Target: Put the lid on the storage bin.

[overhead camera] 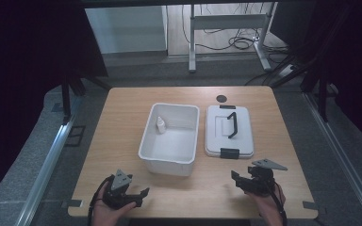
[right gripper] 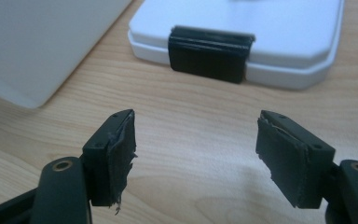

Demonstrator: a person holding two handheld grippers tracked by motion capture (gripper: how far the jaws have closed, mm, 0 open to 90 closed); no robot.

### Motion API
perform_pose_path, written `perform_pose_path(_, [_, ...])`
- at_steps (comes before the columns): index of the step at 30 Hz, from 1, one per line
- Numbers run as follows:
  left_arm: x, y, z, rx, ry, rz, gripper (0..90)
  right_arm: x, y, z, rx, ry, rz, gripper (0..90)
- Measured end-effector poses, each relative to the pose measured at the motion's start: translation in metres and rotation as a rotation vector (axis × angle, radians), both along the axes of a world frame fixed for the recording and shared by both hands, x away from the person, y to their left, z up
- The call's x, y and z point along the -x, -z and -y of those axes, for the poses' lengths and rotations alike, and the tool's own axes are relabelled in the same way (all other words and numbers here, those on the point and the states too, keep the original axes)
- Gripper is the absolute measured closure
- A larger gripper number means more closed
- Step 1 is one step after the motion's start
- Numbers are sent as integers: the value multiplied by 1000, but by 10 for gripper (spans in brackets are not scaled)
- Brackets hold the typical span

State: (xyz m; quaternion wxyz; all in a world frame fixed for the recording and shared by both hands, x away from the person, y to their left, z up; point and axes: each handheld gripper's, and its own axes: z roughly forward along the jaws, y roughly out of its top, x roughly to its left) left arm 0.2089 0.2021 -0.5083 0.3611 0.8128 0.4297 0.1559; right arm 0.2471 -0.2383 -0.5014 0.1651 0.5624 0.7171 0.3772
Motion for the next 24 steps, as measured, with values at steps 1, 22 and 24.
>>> perform_pose_path(1, [0,-1,-1,2,-1,3,182,-2,-2,-1,4,-2,-7,293])
perform_pose_path(22, [7,0,-5,1,-23,4,183,-47,-65,-15,22,69,5,324])
perform_pose_path(24, [7,0,-6,0,-24,4,183,-52,-67,-18,30,79,12,324])
